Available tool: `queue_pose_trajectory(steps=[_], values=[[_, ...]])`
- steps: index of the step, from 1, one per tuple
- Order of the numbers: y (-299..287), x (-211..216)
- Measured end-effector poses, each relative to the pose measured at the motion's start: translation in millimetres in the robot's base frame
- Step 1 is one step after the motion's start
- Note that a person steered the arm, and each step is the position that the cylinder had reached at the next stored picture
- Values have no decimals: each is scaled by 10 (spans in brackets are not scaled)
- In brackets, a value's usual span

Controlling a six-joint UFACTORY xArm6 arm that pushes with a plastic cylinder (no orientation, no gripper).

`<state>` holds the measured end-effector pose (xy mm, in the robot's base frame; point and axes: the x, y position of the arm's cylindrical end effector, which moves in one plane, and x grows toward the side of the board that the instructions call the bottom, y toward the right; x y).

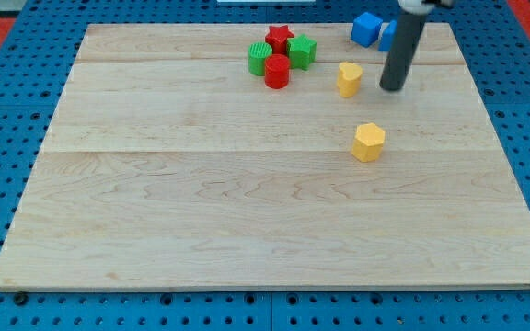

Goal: Place the yellow heart to the top left side of the yellow hexagon

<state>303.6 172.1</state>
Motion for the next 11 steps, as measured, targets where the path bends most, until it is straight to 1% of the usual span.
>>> queue_pose_trajectory(steps=[1,2,3,4,5,6,7,8,9,10,11], values=[[-27,-271],[-500,-80],[-438,477],[-430,441],[-457,155],[-956,584],[-548,892],[-666,664],[-501,-52],[-881,-289],[-733,-385]])
